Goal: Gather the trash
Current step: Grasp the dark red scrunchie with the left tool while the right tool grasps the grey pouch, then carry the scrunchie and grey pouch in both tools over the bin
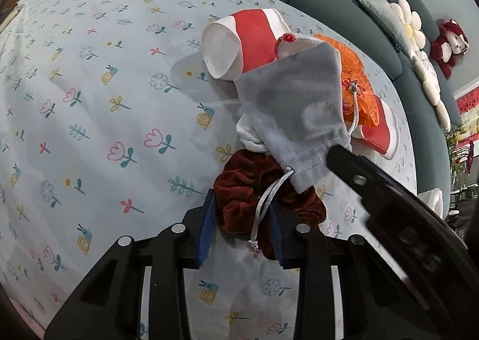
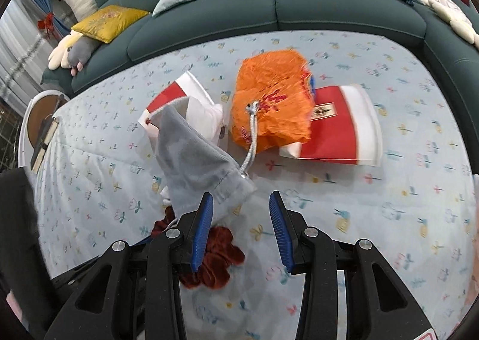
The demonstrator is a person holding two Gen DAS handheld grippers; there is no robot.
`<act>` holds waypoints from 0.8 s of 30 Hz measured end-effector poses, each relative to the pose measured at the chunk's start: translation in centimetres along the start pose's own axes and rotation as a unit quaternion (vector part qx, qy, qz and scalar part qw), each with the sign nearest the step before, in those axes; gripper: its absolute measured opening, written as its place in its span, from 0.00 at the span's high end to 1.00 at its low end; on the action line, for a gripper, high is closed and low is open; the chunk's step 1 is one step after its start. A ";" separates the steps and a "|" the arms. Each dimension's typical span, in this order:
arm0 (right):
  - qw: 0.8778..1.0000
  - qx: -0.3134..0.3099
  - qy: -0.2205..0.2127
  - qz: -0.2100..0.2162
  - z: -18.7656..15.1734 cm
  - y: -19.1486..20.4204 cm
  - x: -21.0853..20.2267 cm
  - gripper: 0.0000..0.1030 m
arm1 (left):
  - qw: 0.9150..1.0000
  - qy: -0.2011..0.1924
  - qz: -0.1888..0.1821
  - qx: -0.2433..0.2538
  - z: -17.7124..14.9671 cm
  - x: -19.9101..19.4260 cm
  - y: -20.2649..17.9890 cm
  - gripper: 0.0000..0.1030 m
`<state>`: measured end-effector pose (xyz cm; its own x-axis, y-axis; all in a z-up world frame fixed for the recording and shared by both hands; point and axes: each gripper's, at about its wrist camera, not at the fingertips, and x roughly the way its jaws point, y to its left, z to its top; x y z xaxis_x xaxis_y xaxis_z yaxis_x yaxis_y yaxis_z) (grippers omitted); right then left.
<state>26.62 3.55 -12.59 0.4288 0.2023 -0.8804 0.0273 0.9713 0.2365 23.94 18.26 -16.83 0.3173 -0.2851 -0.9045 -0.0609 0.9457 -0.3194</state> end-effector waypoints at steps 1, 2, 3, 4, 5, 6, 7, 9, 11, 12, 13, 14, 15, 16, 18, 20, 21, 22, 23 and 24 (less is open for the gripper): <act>1.000 0.001 0.003 0.000 0.1 0.0 0.4 0.64 | 1.000 0.000 -0.002 0.001 0.1 0.0 0.1 0.69; 1.000 0.001 0.006 0.003 0.1 0.1 0.7 0.69 | 1.000 0.000 -0.003 0.002 0.2 0.0 0.1 0.69; 1.000 0.002 0.008 0.005 0.1 0.1 0.9 0.77 | 1.000 0.000 -0.004 0.003 0.2 0.0 0.2 0.69; 1.000 0.004 0.009 0.007 0.1 0.1 1.1 0.81 | 1.000 0.000 -0.005 0.003 0.1 0.0 0.3 0.69; 1.000 0.006 0.009 0.009 0.0 0.1 1.1 0.90 | 1.000 -0.002 -0.005 0.004 0.1 -0.1 0.3 0.69; 1.000 0.007 0.010 0.011 0.0 0.0 1.2 0.96 | 1.000 -0.003 -0.004 0.006 0.0 -0.2 0.3 0.70; 1.000 0.007 0.009 0.011 -0.2 0.0 1.0 0.97 | 1.000 -0.004 -0.003 0.008 -0.1 -0.2 0.2 0.70; 1.000 0.008 0.006 0.013 -0.4 -0.2 0.7 0.98 | 1.000 -0.004 -0.001 0.012 -0.5 -0.2 0.0 0.72; 1.000 0.008 -0.001 0.012 -0.9 -0.6 -0.1 0.98 | 1.000 -0.001 -0.004 0.012 -1.0 -0.2 -0.2 0.73; 1.000 0.009 -0.007 0.011 -1.2 -0.8 -0.8 0.98 | 1.000 0.000 -0.005 0.011 -1.3 -0.3 -0.3 0.73; 1.000 0.012 -0.011 0.010 -1.4 -1.0 -1.3 0.98 | 1.000 0.002 -0.005 0.011 -1.6 -0.4 -0.4 0.73; 1.000 0.014 -0.018 0.009 -1.6 -1.3 -1.9 0.98 | 1.000 0.004 -0.005 0.012 -2.0 -0.5 -0.6 0.73; 1.000 0.017 -0.023 0.007 -1.8 -1.7 -2.5 0.98 | 1.000 0.006 -0.006 0.012 -2.3 -0.6 -0.7 0.73; 0.999 0.021 -0.030 0.006 -2.1 -2.2 -3.4 0.98 | 1.000 0.007 -0.006 0.012 -2.5 -0.6 -0.8 0.73; 0.999 0.029 -0.043 0.002 -2.8 -3.2 -5.2 0.98 | 1.000 0.010 -0.006 0.014 -3.4 -0.9 -1.0 0.73; 0.998 0.037 -0.053 0.000 -3.5 -4.2 -6.7 0.98 | 1.000 0.012 -0.006 0.016 -4.1 -1.2 -1.2 0.73; 0.998 0.041 -0.056 -0.003 -4.0 -4.9 -7.5 0.98 | 1.000 0.012 -0.007 0.017 -4.4 -1.3 -1.3 0.73; 0.997 0.044 -0.058 -0.005 -4.3 -5.2 -7.9 0.98 | 1.000 0.013 -0.008 0.017 -4.7 -1.4 -1.4 0.73; 0.997 0.048 -0.059 -0.007 -4.8 -5.8 -8.5 0.98 | 1.000 0.014 -0.008 0.019 -5.0 -1.6 -1.6 0.73; 0.997 0.051 -0.058 -0.009 -5.2 -6.4 -9.0 0.98 | 1.000 0.014 -0.008 0.019 -5.2 -1.6 -1.8 0.73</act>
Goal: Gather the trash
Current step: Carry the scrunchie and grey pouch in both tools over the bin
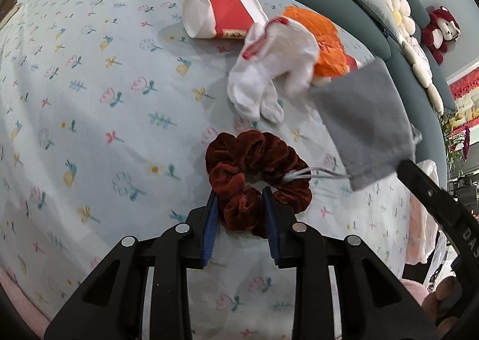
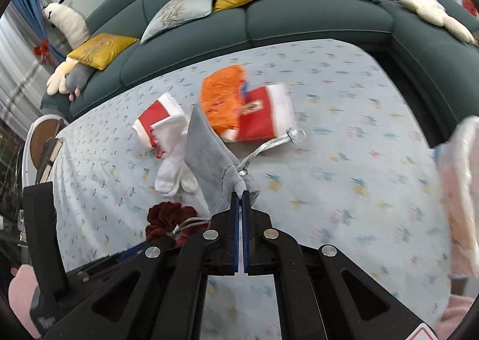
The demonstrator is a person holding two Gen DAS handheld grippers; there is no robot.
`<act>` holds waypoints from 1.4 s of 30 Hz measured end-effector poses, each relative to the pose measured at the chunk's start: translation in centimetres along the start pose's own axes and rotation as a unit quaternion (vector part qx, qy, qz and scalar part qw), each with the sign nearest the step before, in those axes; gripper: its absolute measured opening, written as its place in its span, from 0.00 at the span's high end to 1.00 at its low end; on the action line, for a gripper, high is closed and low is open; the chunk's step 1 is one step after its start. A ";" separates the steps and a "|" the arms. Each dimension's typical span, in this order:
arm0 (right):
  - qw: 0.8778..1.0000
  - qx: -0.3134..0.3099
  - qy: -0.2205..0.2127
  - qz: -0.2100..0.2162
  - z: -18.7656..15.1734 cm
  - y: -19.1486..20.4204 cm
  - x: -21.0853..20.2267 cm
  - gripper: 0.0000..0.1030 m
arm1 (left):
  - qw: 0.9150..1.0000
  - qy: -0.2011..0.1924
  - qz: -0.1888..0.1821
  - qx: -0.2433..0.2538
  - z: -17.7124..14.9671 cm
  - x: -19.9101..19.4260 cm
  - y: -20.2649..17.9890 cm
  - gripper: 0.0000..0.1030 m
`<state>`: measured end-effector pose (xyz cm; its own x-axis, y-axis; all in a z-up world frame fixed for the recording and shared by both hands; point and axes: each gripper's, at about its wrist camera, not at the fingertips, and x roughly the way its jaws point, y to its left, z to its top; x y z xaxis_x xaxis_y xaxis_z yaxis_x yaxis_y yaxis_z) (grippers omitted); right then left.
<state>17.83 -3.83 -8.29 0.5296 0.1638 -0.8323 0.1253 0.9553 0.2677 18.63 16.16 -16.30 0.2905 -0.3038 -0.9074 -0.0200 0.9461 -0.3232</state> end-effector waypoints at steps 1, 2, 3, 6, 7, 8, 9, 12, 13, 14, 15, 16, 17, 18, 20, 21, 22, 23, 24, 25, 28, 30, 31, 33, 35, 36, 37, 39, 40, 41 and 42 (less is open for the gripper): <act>1.000 0.002 0.000 -0.001 -0.2 -0.4 -0.4 0.98 | 1.000 0.001 0.000 0.000 -0.2 0.0 -0.2 0.73; 1.000 0.004 0.000 -0.003 -0.5 -0.8 -0.7 0.98 | 1.000 0.001 0.002 -0.003 -0.2 -0.1 -0.3 0.73; 1.000 0.005 -0.001 -0.004 -0.8 -1.2 -1.1 0.98 | 1.000 -0.001 0.003 -0.007 -0.1 -0.2 -0.4 0.71; 1.000 0.012 -0.002 -0.005 -1.4 -2.0 -1.7 0.98 | 1.000 -0.003 0.009 -0.007 0.6 0.1 -0.6 0.67; 1.000 0.014 -0.003 -0.004 -1.6 -2.3 -1.9 0.98 | 1.000 0.000 0.017 -0.005 0.8 0.5 -0.8 0.68; 1.000 0.017 -0.003 -0.004 -1.8 -2.4 -2.0 0.98 | 1.000 0.003 0.021 -0.004 0.9 0.8 -0.8 0.68; 1.000 0.019 -0.004 -0.002 -1.9 -2.6 -2.3 0.98 | 1.000 0.006 0.022 -0.003 0.9 1.1 -0.9 0.68; 1.000 0.019 -0.005 -0.001 -2.4 -2.8 -2.7 0.98 | 1.000 0.005 0.024 0.005 1.0 1.1 -1.3 0.77; 1.000 0.019 -0.006 -0.001 -2.5 -2.9 -2.9 0.98 | 1.000 0.004 0.024 0.008 1.0 1.2 -1.9 0.79; 1.000 0.018 -0.007 -0.001 -2.6 -3.0 -3.1 0.98 | 1.000 0.002 0.023 0.014 0.8 1.1 -2.4 0.80; 1.000 0.019 -0.009 -0.001 -2.6 -3.1 -3.3 0.98 | 1.000 -0.001 0.022 0.021 0.6 0.9 -2.9 0.80; 1.000 0.020 -0.010 -0.001 -2.6 -3.2 -3.5 0.98 | 0.999 -0.003 0.023 0.025 0.4 0.7 -3.2 0.81; 1.000 0.022 -0.013 -0.001 -2.6 -3.5 -3.8 0.98 | 0.999 -0.006 0.022 0.030 0.2 0.4 -3.7 0.81; 1.000 0.025 -0.017 -0.001 -2.7 -3.7 -4.1 0.98 | 0.999 -0.009 0.020 0.034 0.1 0.1 -4.3 0.81; 0.999 0.031 -0.024 -0.001 -2.6 -4.3 -4.8 0.98 | 0.999 -0.014 0.014 0.042 0.0 -0.4 -5.6 0.81; 0.999 0.033 -0.027 -0.001 -2.6 -4.5 -5.1 0.98 | 0.999 -0.017 0.012 0.047 -0.1 -0.7 -6.1 0.81; 0.999 0.037 -0.033 -0.001 -2.5 -4.9 -5.7 0.98 | 0.998 -0.019 0.010 0.053 -0.2 -1.0 -6.7 0.81; 0.999 0.038 -0.036 -0.002 -2.5 -5.1 -6.0 0.98 | 0.998 -0.023 0.007 0.060 -0.4 -1.4 -7.5 0.81; 0.998 0.042 -0.042 -0.002 -2.5 -5.6 -6.6 0.98 | 0.997 -0.026 0.005 0.067 -0.5 -1.8 -8.2 0.81; 0.998 0.044 -0.046 -0.002 -2.5 -6.0 -7.0 0.98 | 0.997 -0.030 0.003 0.073 -0.6 -2.1 -9.0 0.81; 0.997 0.057 -0.060 -0.003 -2.5 -7.5 -8.6 0.98 | 0.995 -0.039 -0.005 0.094 -1.2 -3.0 -11.3 0.82; 0.996 0.063 -0.069 -0.005 -2.5 -8.5 -9.5 0.98 | 0.993 -0.043 -0.007 0.107 -1.4 -3.4 -12.7 0.82; 0.995 0.066 -0.074 -0.006 -2.6 -9.0 -10.1 0.98 | 0.992 -0.045 -0.010 0.113 -1.7 -3.6 -13.3 0.82; 0.994 0.074 -0.084 -0.009 -2.6 -10.2 -11.2 0.98 | 0.990 -0.048 -0.013 0.129 -2.3 -3.9 -15.0 0.82; 0.992 0.082 -0.093 -0.013 -2.6 -11.4 -12.1 0.98 | 0.987 -0.052 -0.016 0.148 -2.8 -4.3 -16.9 0.82; 0.991 0.087 -0.098 -0.015 -2.6 -12.1 -12.6 0.98 | 0.986 -0.053 -0.018 0.158 -3.0 -4.5 -17.9 0.82; 0.990 0.091 -0.102 -0.017 -2.5 -12.7 -13.0 0.98 | 0.984 -0.055 -0.020 0.168 -3.3 -4.7 -18.9 0.82; 0.988 0.101 -0.111 -0.024 -2.6 -14.3 -14.1 0.98 | 0.981 -0.057 -0.024 0.184 -4.0 -5.1 -20.5 0.82; 0.987 0.106 -0.115 -0.027 -2.7 -15.0 -14.4 0.98 | 0.979 -0.058 -0.025 0.192 -4.2 -5.0 -21.4 0.82; 0.986 0.111 -0.119 -0.030 -2.8 -15.7 -14.8 0.98 | 0.977 -0.058 -0.028 0.201 -4.5 -5.1 -22.5 0.82; 0.985 0.118 -0.123 -0.035 -2.9 -16.7 -15.3 0.98 | 0.975 -0.058 -0.030 0.213 -4.9 -5.1 -23.8 0.82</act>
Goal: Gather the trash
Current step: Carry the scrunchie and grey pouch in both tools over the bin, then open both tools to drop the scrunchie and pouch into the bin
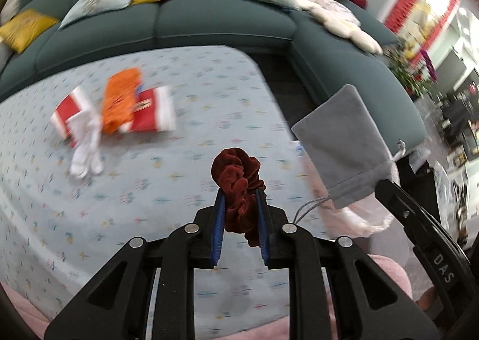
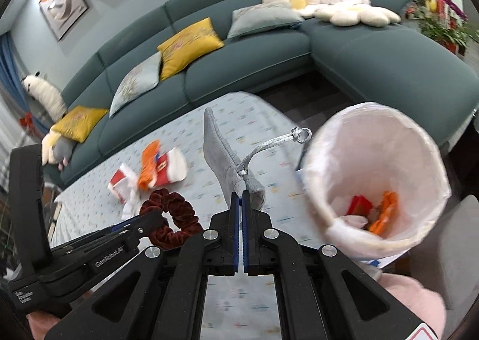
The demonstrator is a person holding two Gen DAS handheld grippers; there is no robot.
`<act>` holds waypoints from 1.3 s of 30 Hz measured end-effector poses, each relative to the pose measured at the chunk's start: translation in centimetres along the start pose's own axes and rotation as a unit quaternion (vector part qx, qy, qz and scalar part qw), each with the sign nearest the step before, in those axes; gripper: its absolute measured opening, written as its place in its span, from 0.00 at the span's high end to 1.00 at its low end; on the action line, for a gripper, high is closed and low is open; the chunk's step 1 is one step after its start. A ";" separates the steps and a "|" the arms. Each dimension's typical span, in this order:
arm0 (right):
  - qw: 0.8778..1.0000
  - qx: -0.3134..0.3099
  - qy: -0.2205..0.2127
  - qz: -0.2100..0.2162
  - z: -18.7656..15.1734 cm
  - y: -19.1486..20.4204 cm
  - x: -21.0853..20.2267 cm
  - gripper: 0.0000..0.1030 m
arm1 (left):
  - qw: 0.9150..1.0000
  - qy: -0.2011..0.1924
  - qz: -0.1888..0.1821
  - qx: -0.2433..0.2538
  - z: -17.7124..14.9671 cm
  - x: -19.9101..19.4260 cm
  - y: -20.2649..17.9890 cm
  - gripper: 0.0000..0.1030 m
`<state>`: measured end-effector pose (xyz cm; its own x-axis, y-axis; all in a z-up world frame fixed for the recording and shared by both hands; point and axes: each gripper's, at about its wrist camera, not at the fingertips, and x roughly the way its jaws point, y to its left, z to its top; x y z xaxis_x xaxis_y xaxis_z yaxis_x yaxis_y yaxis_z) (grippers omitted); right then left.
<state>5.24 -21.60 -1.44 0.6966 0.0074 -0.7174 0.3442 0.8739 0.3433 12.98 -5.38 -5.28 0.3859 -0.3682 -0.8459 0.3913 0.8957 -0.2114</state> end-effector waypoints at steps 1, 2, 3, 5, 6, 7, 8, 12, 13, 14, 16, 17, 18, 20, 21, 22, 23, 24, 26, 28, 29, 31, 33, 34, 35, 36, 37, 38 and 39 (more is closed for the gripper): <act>1.000 0.005 -0.004 -0.004 0.2 -0.9 -0.3 0.98 | 1.000 0.000 -0.002 0.006 0.1 0.1 -0.7 0.82; 1.000 0.009 -0.006 -0.007 0.3 -1.6 -0.6 0.98 | 1.000 0.000 -0.006 0.016 0.2 0.3 -1.9 0.82; 1.000 0.014 -0.010 -0.010 0.4 -2.4 -1.0 0.98 | 1.000 0.001 -0.010 0.024 0.4 0.5 -2.8 0.82; 0.999 0.025 -0.018 -0.017 0.8 -4.2 -1.7 0.98 | 0.999 0.002 -0.019 0.039 0.6 0.8 -4.8 0.82; 0.999 0.033 -0.022 -0.022 0.9 -5.2 -2.0 0.98 | 0.999 0.002 -0.023 0.047 0.7 0.9 -5.9 0.82; 0.999 0.038 -0.024 -0.024 0.9 -5.9 -2.1 0.98 | 0.998 0.002 -0.028 0.054 0.8 1.1 -6.9 0.82; 0.998 0.042 -0.026 -0.027 1.0 -6.5 -2.3 0.98 | 0.998 0.003 -0.032 0.059 0.9 1.1 -7.7 0.82; 0.997 0.060 -0.034 -0.038 1.1 -9.2 -3.0 0.98 | 0.996 0.007 -0.042 0.082 1.0 1.8 -10.7 0.82; 0.997 0.062 -0.035 -0.041 1.1 -9.5 -3.2 0.98 | 0.995 0.008 -0.044 0.085 1.1 1.9 -11.3 0.82; 0.996 0.063 -0.037 -0.045 1.1 -10.0 -3.3 0.98 | 0.995 0.010 -0.047 0.089 1.1 2.1 -12.1 0.82; 0.996 0.064 -0.040 -0.051 1.1 -10.7 -3.5 0.98 | 0.994 0.012 -0.053 0.093 1.1 2.5 -13.0 0.82; 0.996 0.066 -0.041 -0.054 1.1 -11.2 -3.6 0.98 | 0.994 0.014 -0.055 0.096 1.1 2.7 -13.5 0.82; 0.995 0.070 -0.041 -0.055 1.1 -11.6 -3.6 0.98 | 0.993 0.016 -0.056 0.099 1.1 2.8 -14.1 0.82; 0.995 0.076 -0.042 -0.058 1.2 -12.2 -3.7 0.98 | 0.993 0.019 -0.058 0.105 1.0 3.3 -15.0 0.82; 0.994 0.078 -0.043 -0.059 1.1 -12.5 -3.8 0.98 | 0.992 0.021 -0.058 0.109 1.0 3.5 -15.4 0.82; 0.994 0.082 -0.044 -0.060 1.1 -13.0 -3.8 0.98 | 0.992 0.023 -0.060 0.112 1.0 3.8 -15.8 0.82; 0.994 0.083 -0.044 -0.061 1.2 -13.2 -3.8 0.98 | 0.991 0.024 -0.061 0.114 1.0 4.0 -16.1 0.82; 0.994 0.084 -0.043 -0.063 1.2 -13.5 -3.7 0.98 | 0.991 0.025 -0.061 0.117 1.0 4.2 -16.5 0.82; 0.993 0.085 -0.043 -0.065 1.3 -13.9 -3.7 0.98 | 0.990 0.027 -0.062 0.121 1.2 4.7 -17.1 0.81; 0.993 0.087 -0.043 -0.066 1.4 -14.2 -3.7 0.98 | 0.990 0.029 -0.063 0.119 1.4 5.2 -17.3 0.77; 0.993 0.088 -0.043 -0.066 1.5 -14.4 -3.6 0.98 | 0.991 0.030 -0.061 0.115 1.6 5.4 -17.4 0.77; 0.993 0.089 -0.042 -0.066 1.6 -14.7 -3.5 0.98 | 0.992 0.030 -0.055 0.106 1.8 5.7 -17.4 0.67; 0.993 0.088 -0.041 -0.066 1.7 -14.8 -3.4 0.98 | 0.993 0.028 -0.050 0.100 2.0 5.8 -17.3 0.60; 0.993 0.088 -0.041 -0.066 1.8 -14.9 -3.3 0.98 | 0.994 0.026 -0.049 0.099 2.0 5.8 -17.1 0.60; 0.993 0.087 -0.040 -0.066 1.8 -14.9 -3.1 0.98 | 0.994 0.025 -0.048 0.098 2.1 5.8 -17.0 0.59; 0.993 0.087 -0.040 -0.065 1.8 -14.9 -3.0 0.98 | 0.994 0.026 -0.046 0.097 2.1 5.8 -16.9 0.58; 0.993 0.088 -0.040 -0.065 1.8 -14.9 -3.0 0.98 | 0.994 0.026 -0.043 0.094 2.0 5.8 -16.6 0.57; 0.993 0.088 -0.039 -0.064 1.7 -14.9 -3.0 0.98 | 0.995 0.026 -0.041 0.093 2.0 5.8 -16.4 0.57; 0.993 0.088 -0.038 -0.064 1.8 -14.8 -2.8 0.98 | 0.995 0.026 -0.039 0.091 2.1 5.8 -16.3 0.57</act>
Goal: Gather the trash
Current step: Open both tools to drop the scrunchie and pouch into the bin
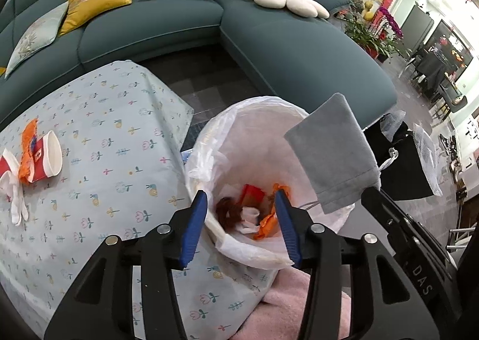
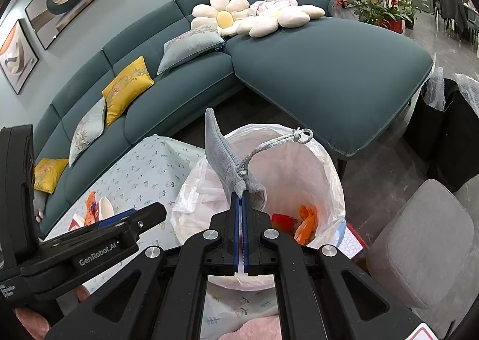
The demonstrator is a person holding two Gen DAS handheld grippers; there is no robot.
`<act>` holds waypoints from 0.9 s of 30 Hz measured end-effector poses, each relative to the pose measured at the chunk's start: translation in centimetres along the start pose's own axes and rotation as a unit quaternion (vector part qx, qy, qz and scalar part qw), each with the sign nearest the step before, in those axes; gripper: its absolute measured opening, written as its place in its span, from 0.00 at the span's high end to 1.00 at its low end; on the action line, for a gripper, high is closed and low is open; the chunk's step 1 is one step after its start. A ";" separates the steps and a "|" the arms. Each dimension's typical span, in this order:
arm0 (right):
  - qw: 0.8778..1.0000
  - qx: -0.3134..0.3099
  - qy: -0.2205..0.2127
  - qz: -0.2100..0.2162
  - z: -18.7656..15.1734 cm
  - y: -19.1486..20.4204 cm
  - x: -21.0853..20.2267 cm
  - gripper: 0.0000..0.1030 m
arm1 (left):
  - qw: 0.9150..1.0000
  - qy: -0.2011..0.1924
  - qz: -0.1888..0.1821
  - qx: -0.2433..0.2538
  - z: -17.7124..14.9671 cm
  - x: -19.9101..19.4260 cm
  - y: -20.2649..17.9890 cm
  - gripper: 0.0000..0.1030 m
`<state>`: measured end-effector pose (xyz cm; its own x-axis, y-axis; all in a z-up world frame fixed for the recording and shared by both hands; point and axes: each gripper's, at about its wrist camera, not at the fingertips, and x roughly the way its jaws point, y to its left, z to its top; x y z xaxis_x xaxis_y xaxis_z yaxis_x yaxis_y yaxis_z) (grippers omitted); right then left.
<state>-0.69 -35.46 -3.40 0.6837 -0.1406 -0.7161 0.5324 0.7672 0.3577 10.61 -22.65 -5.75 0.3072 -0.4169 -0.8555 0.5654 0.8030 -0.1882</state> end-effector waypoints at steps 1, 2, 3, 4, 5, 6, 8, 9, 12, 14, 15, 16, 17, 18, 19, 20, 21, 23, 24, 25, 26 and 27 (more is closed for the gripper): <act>1.000 -0.001 0.001 0.000 0.0 0.1 0.2 0.98 | 1.000 0.000 0.003 -0.002 -0.1 0.0 0.2 0.57; 1.000 -0.003 0.003 0.001 0.0 0.3 0.3 0.98 | 1.000 -0.001 0.004 -0.003 -0.1 -0.1 0.4 0.57; 1.000 -0.005 0.004 0.001 0.0 0.5 0.5 0.98 | 1.000 -0.002 0.007 -0.002 -0.2 -0.1 0.6 0.56; 1.000 -0.007 0.005 0.002 0.1 0.6 0.6 0.98 | 1.000 -0.003 0.010 -0.002 -0.3 -0.2 0.7 0.56; 1.000 -0.010 0.006 0.002 0.2 0.8 0.8 0.98 | 1.000 -0.004 0.013 -0.002 -0.4 -0.3 0.9 0.56; 1.000 -0.013 0.007 0.004 0.3 1.1 1.0 0.98 | 1.000 -0.004 0.015 -0.002 -0.5 -0.4 1.1 0.56; 1.000 -0.021 0.009 0.005 0.4 1.8 1.3 0.98 | 1.000 -0.006 0.019 -0.006 -0.7 -0.6 1.8 0.56; 1.000 -0.026 0.012 0.005 0.5 2.2 1.7 0.97 | 1.000 -0.006 0.021 -0.008 -0.8 -0.7 2.1 0.56; 0.999 -0.033 0.014 0.002 0.8 3.1 2.2 0.90 | 0.999 -0.005 0.028 -0.022 -1.1 -0.9 3.5 0.55; 0.999 -0.036 0.013 0.004 0.9 3.7 2.3 0.88 | 0.999 -0.005 0.034 -0.029 -1.2 -1.1 4.4 0.54; 0.999 -0.037 0.011 0.004 0.9 3.9 2.2 0.84 | 0.999 -0.006 0.035 -0.032 -1.3 -1.3 4.8 0.54; 0.999 -0.038 0.009 0.004 0.9 4.2 2.1 0.80 | 0.999 -0.006 0.037 -0.035 -1.4 -1.4 5.2 0.54; 0.999 -0.039 0.008 0.005 0.9 4.4 2.1 0.73 | 0.998 -0.008 0.038 -0.040 -1.4 -1.6 5.7 0.53; 0.999 -0.040 0.006 0.006 0.8 4.6 1.9 0.70 | 0.998 -0.009 0.038 -0.044 -1.5 -1.8 6.1 0.53; 0.999 -0.043 0.006 0.006 0.7 5.0 1.8 0.70 | 0.998 -0.010 0.038 -0.048 -1.5 -1.9 6.3 0.53; 0.999 -0.045 0.007 0.007 0.7 5.3 1.8 0.70 | 0.998 -0.011 0.037 -0.052 -1.6 -2.0 6.7 0.53; 0.999 -0.049 0.008 0.007 0.6 5.6 1.8 0.70 | 0.998 -0.012 0.037 -0.054 -1.6 -2.2 6.9 0.53; 0.998 -0.055 0.009 0.007 0.4 6.2 1.6 0.70 | 0.998 -0.015 0.036 -0.056 -1.8 -2.5 7.3 0.53; 0.998 -0.056 0.010 0.007 0.5 6.5 1.7 0.70 | 0.998 -0.016 0.036 -0.058 -1.9 -2.6 7.6 0.53; 0.998 -0.059 0.011 0.007 0.4 6.8 1.6 0.70 | 0.997 -0.018 0.035 -0.061 -2.0 -2.8 7.8 0.53; 0.998 -0.061 0.011 0.007 0.3 7.1 1.5 0.69 | 0.997 -0.018 0.035 -0.063 -2.0 -2.9 8.0 0.53; 0.998 -0.063 0.011 0.008 0.3 7.5 1.4 0.67 | 0.997 -0.019 0.034 -0.067 -2.1 -3.0 8.3 0.53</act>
<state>4.36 -30.11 -1.56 0.6796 -0.1156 -0.7245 0.4535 0.8424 0.2910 12.75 -13.81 -5.75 0.3723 -0.3728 -0.8500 0.4351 0.8790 -0.1950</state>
